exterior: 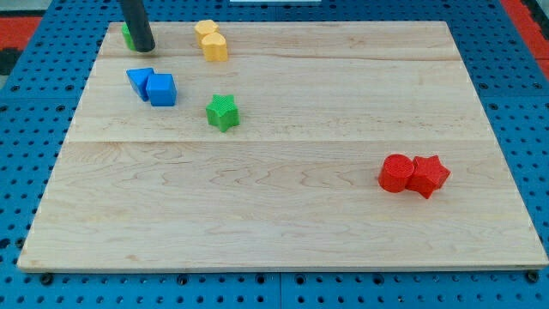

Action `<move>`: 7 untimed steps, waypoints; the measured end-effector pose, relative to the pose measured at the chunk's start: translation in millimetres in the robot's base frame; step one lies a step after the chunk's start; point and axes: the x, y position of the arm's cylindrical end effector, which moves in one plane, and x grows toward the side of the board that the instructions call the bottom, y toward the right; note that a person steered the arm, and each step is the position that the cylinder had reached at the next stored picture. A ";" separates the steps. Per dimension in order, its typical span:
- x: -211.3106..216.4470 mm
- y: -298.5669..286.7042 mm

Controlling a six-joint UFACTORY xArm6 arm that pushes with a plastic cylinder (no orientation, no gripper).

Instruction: Separate the hexagon from the heart

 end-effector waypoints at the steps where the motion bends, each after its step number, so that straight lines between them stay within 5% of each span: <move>1: -26.1 6.5; 3: -29.8 156.7; 5: -58.5 145.0; 7: -59.0 207.7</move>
